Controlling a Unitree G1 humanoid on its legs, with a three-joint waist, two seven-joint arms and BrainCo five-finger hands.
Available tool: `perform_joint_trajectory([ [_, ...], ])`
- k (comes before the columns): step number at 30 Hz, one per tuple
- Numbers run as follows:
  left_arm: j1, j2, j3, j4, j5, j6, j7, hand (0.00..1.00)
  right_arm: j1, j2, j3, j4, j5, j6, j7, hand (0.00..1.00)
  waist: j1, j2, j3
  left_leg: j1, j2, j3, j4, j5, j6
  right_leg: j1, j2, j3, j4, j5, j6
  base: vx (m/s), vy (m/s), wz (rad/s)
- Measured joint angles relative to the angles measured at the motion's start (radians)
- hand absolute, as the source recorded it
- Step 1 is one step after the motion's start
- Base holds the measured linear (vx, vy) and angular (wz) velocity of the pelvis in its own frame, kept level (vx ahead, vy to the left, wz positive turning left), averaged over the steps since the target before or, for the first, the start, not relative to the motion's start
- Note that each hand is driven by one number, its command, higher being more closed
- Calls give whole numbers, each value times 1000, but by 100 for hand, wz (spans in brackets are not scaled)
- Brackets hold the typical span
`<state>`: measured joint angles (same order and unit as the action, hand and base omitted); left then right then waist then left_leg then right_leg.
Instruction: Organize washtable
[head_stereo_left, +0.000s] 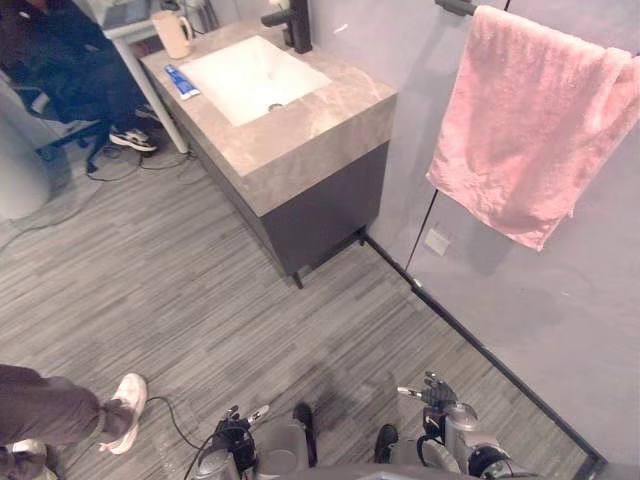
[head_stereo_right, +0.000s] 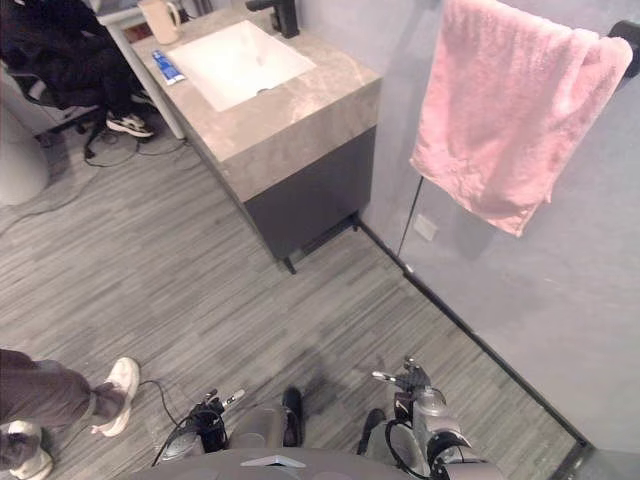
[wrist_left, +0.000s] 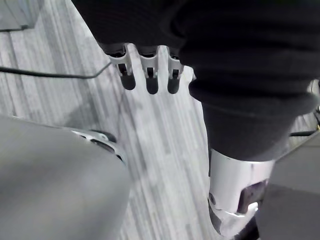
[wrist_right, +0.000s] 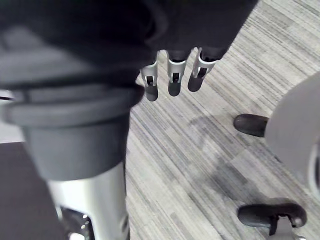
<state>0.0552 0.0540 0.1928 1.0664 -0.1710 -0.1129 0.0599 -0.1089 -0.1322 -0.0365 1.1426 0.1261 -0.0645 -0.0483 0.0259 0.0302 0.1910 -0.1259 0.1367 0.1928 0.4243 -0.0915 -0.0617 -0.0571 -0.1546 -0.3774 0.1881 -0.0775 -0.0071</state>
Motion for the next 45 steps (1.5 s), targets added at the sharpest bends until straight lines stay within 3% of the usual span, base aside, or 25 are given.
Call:
perform_joint_trajectory([
  [1, 0, 0, -1, 3, 2, 0, 1, 0, 12, -1, -10, 0, 0, 0, 0, 0, -6, 2, -1, 14, 13, 9, 20, -16, -2, 2, -7, -20, -10, 10, 4, 182, 77, 105],
  [2, 0, -1, -5, 15, 3, 1, 0, 0, 40, 1, -30, 0, 0, 1, 0, 0, -29, 2, -2, 53, 59, 42, 40, -46, -6, 5, -31, -78, -16, 27, 23, 226, 71, 117],
  [4, -2, -3, -9, 25, 3, 2, 0, 0, 59, 1, -65, -2, 0, 1, -2, 0, -40, 4, -3, 94, 102, 83, -13, -51, -15, 4, -61, -132, -15, 44, 49, 173, 175, 130],
  [5, -7, -1, -25, 28, 5, 4, 2, 0, 72, -4, -102, -2, 0, 2, -10, 0, -47, 13, -14, 120, 84, 106, -112, -68, -40, 4, -80, -166, -21, 59, 67, 83, 295, 120],
  [8, -13, 32, -79, 29, 31, 13, 6, 0, 88, 24, -132, 0, 0, 3, -19, 0, -46, -21, -26, 137, -1, 60, -267, -54, -40, 14, -114, -187, -58, 87, 101, 30, 300, 112],
  [10, -12, 51, -124, 29, 38, 21, 10, 0, 108, 39, -164, 1, 0, 6, -20, 0, -47, -44, -39, 175, -77, 12, -324, -20, -18, 59, -180, -211, -50, 111, 119, 35, 244, 84],
  [15, -7, 46, -200, 35, 82, 17, -7, 0, 112, 42, -213, -1, 2, 11, -23, 0, -49, -45, -61, 221, -182, -24, -430, 32, 46, 58, -286, -214, -3, 121, 137, -8, 168, 26],
  [16, -7, 41, -201, 39, 83, 16, -10, 0, 109, 42, -223, -4, 1, 9, -24, 0, -51, -44, -61, 227, -194, -36, -452, 41, 55, 54, -300, -211, 20, 103, 106, -28, 104, 21],
  [17, -7, 43, -201, 40, 83, 16, -10, 0, 106, 43, -231, -4, 1, 10, -24, 0, -53, -43, -61, 233, -196, -39, -456, 43, 58, 51, -300, -198, 36, 87, 81, -49, 26, 20],
  [19, -7, 63, -199, 41, 93, 16, -10, 0, 102, 61, -229, -3, 2, 12, -19, 0, -53, -51, -62, 246, -178, -52, -455, 43, 58, 52, -226, -67, 45, 49, 28, -40, -83, 19],
  [20, -7, 68, -196, 40, 102, 16, -10, 0, 101, 66, -229, -3, 1, 11, -18, 0, -53, -56, -62, 245, -169, -58, -453, 45, 56, 56, -209, -52, 38, 46, 24, -16, -117, 20],
  [26, -25, 78, -150, 58, 141, 23, -11, 0, 100, 80, -210, 1, 1, 10, -9, 0, -50, -104, -69, 216, -102, -122, -453, 69, 18, 62, -90, 44, -14, -13, 30, 1, -172, 21],
  [32, -34, 53, -104, 81, 156, 23, -10, 0, 104, 79, -239, 38, -2, 11, -7, 0, -57, -88, -72, 217, -56, -160, -479, 86, -9, 106, -41, -5, -76, 7, 88, 7, -109, 17],
  [37, -34, 56, -73, 90, 147, 22, -9, 0, 104, 92, -256, 39, -29, 11, -10, 0, -45, -105, -84, 216, -62, -168, -513, 92, -18, 107, -49, -21, -80, 5, 100, 40, 9, 7],
  [38, -34, 59, -73, 90, 147, 22, -10, 0, 104, 96, -260, 39, -28, 11, -11, 0, -45, -112, -84, 217, -70, -171, -513, 91, -16, 106, -63, -25, -64, -5, 114, 91, 70, 28],
  [39, -34, 66, -73, 89, 147, 21, -10, 0, 106, 105, -278, 39, -26, 10, -14, 0, -46, -133, -77, 219, -95, -174, -500, 75, 7, 104, -104, -48, -10, -31, 140, 90, 74, 38],
  [40, -36, 68, -73, 88, 146, 20, -10, 0, 111, 109, -285, 38, -26, 10, -16, 0, -46, -136, -76, 219, -109, -175, -488, 60, 24, 101, -128, -50, 32, -43, 149, 72, 137, 54],
  [41, -37, 61, -73, 89, 138, 20, -8, 0, 123, 104, -293, 34, -21, 9, -19, 0, -44, -137, -70, 221, -121, -185, -466, 32, 35, 60, -170, -37, 178, -43, 145, 21, 193, 46],
  [43, -38, 61, -68, 85, 136, 20, -6, 0, 123, 110, -297, 14, 20, -1, -18, 0, -38, -125, -63, 246, -125, -192, -430, -1, 55, -46, -214, 41, 434, 42, 52, -46, 298, 24],
  [44, -42, 57, -61, 74, 138, 23, -4, 0, 125, 113, -295, -3, 38, -11, -14, 0, -28, -121, -51, 284, -114, -197, -412, -31, 78, -131, -213, 110, 599, 57, 58, -94, 229, -5],
  [45, -44, 63, -61, 69, 138, 24, -4, 0, 125, 113, -292, -3, 43, -14, -11, 0, -27, -123, -52, 292, -104, -197, -407, -45, 82, -153, -198, 112, 621, 11, 56, -165, 157, -13],
])
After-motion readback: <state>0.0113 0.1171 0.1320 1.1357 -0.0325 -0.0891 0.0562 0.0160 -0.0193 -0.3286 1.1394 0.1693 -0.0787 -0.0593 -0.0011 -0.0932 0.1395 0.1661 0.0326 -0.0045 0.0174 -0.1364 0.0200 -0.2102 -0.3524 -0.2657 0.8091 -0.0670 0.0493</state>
